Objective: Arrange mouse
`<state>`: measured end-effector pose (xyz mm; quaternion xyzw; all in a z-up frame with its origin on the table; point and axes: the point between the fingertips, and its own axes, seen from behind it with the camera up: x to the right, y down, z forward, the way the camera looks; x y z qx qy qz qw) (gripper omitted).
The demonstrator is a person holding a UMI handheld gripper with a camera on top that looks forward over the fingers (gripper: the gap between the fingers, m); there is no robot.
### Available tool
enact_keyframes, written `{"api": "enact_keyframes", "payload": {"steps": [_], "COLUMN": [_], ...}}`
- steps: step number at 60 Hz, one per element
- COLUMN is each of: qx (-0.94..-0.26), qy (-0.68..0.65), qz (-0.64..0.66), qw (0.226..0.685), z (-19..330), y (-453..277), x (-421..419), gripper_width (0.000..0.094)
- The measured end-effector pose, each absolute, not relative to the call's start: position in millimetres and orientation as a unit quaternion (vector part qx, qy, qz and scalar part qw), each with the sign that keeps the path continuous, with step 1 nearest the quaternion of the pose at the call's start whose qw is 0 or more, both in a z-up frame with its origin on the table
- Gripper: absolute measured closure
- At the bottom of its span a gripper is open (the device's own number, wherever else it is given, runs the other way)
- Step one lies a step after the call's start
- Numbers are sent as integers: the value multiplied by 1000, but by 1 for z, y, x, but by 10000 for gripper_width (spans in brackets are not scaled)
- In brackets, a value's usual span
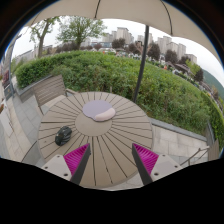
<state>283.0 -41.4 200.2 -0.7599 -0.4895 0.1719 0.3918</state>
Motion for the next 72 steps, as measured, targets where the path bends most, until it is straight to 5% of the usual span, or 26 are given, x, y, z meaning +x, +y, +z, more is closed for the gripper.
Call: {"api": "enact_keyframes", "payload": {"steps": [47,72], "qx": [-741,-757], "qy": [-559,-540], "qz": [225,230], "qw": [296,285], "z": [122,59], "y": [-219,-242], "x": [190,111], "gripper_width": [81,71]}}
